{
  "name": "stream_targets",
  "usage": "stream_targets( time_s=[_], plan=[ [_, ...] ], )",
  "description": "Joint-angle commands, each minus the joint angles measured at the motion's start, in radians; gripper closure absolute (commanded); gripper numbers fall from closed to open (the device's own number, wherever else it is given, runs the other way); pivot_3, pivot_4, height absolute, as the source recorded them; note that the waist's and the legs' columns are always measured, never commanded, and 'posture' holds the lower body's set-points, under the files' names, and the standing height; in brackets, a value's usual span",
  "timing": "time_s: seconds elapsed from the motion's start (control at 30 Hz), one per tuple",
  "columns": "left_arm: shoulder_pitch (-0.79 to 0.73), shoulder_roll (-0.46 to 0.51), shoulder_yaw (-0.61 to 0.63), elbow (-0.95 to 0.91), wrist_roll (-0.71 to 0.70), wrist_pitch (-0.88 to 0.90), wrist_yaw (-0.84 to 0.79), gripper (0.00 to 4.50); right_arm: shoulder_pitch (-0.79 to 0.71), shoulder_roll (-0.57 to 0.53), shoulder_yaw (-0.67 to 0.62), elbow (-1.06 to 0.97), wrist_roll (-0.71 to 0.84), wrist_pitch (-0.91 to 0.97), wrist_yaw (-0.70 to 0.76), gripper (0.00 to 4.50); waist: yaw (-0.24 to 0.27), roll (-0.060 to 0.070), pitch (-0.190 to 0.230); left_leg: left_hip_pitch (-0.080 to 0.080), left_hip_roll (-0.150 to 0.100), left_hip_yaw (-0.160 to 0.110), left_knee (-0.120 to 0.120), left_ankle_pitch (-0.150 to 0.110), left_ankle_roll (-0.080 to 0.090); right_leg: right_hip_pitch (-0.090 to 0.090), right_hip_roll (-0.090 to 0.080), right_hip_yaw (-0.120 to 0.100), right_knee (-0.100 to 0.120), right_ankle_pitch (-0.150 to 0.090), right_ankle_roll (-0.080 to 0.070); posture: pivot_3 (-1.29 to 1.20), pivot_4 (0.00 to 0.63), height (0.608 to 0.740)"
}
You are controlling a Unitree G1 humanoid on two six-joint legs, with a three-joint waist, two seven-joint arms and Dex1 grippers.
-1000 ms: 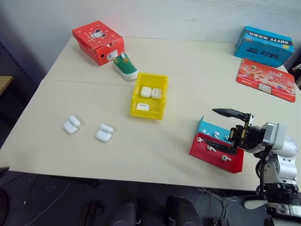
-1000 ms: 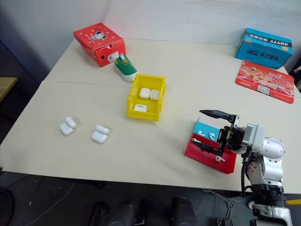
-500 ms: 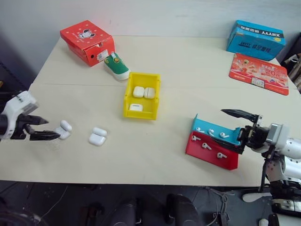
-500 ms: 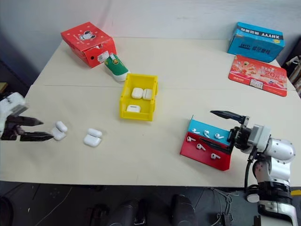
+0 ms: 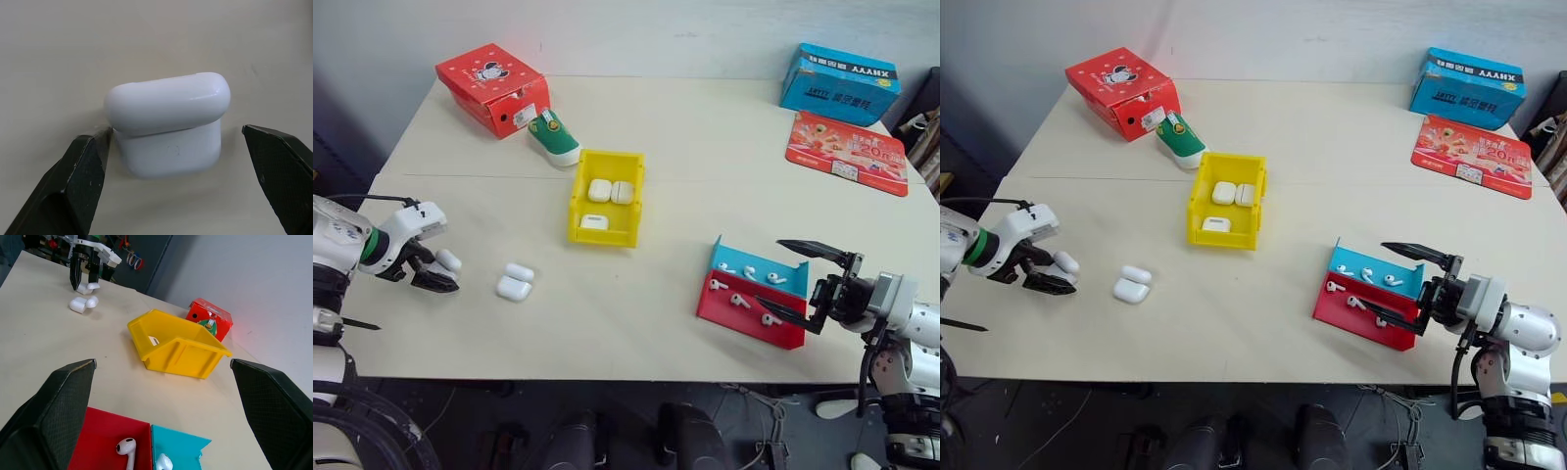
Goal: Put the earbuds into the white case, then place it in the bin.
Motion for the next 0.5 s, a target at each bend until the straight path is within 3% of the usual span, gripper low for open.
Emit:
stream_targets(
  time_s=[0.03, 0.37, 0.5],
  plan=[
    [-0.019, -0.016, 0.003, 0.015, 0.041, 0.007, 0.014, 0.0, -0.009, -0.014, -0.032, -0.017, 0.02, -0.014, -0.003, 0.01, 0.002, 0.0, 0.0, 0.0, 0.001, 0.0, 0.001, 0.0, 0.0, 0.0, 0.0, 0.001, 0.0, 0.0, 0.0, 0.0, 0.15, 0.74],
    [0.023, -0.027, 0.018, 0.011, 0.094, 0.056, 0.06, 0.0, -0.03, -0.009, -0.028, 0.012, 0.015, -0.025, 0.009, 0.01, -0.001, 0.0, 0.0, 0.002, 0.002, 0.0, 0.003, -0.001, -0.001, -0.001, -0.001, 0.006, 0.006, 0.0, 0.0, 0.0, 0.15, 0.74],
    [0.047, -0.022, 0.03, -0.013, 0.091, 0.077, 0.055, 0.86, -0.039, -0.005, -0.023, 0.021, 0.013, -0.03, 0.007, 0.0, -0.004, 0.0, 0.0, 0.003, 0.002, 0.001, 0.003, -0.001, -0.001, -0.002, -0.001, 0.007, 0.008, 0.0, 0.0, 0.0, 0.15, 0.74]
  ],
)
